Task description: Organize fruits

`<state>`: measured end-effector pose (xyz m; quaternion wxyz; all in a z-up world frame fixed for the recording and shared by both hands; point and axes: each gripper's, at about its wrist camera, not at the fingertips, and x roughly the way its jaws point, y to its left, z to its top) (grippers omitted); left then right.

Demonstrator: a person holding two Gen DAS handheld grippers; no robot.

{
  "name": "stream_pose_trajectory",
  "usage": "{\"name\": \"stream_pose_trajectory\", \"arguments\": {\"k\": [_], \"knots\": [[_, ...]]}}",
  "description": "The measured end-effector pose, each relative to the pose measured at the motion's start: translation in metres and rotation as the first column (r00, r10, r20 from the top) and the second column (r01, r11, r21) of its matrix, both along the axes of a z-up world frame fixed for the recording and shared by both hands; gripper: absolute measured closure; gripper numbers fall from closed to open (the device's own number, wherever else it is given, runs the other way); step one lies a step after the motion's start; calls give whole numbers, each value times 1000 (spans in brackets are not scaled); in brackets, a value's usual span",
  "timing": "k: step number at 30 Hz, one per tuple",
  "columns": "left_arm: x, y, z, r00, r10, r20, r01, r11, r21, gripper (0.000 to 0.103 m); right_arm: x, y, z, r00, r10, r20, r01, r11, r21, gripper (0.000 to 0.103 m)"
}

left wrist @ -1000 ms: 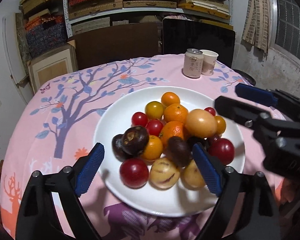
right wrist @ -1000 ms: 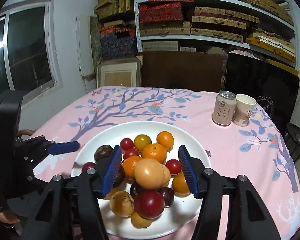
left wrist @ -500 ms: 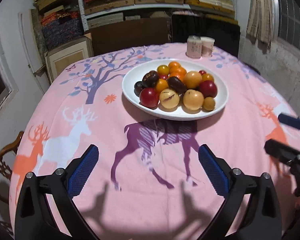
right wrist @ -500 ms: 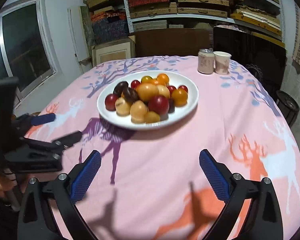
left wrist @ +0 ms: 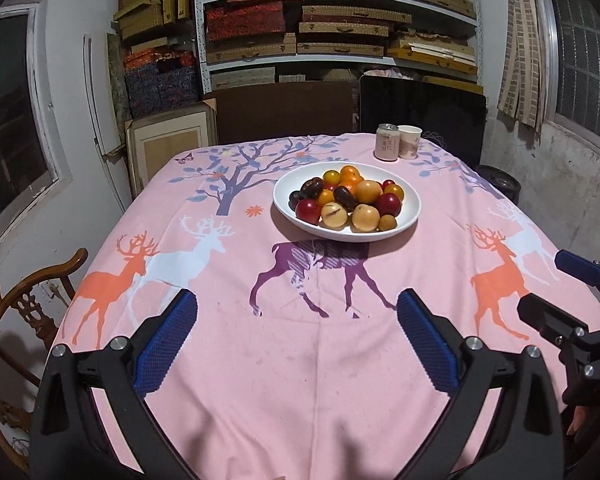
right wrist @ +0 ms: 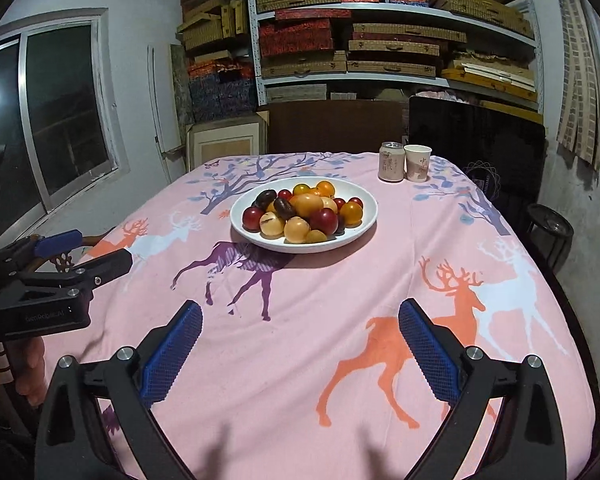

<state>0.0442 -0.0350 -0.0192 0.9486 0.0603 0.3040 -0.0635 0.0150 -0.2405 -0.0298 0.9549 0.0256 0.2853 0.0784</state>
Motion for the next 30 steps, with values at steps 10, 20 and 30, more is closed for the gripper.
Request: {"name": "stream_pose_trajectory", "arguments": {"k": [10,20,30], "knots": [[-15,7,1,999,31,-10,-31,999,-19,5,-22,8,4,1000,17,10,-17,1000,-6,4],[-15,6,2,1000,13,-4,-13,1000,-22,5,-22,7,1,1000,12,-2,-12,1000,7,4],[-18,3,2,999,-21,26,22,999,-32,5,-17,6,-3,1000,-4,-26,5,1000,24,4]]}}
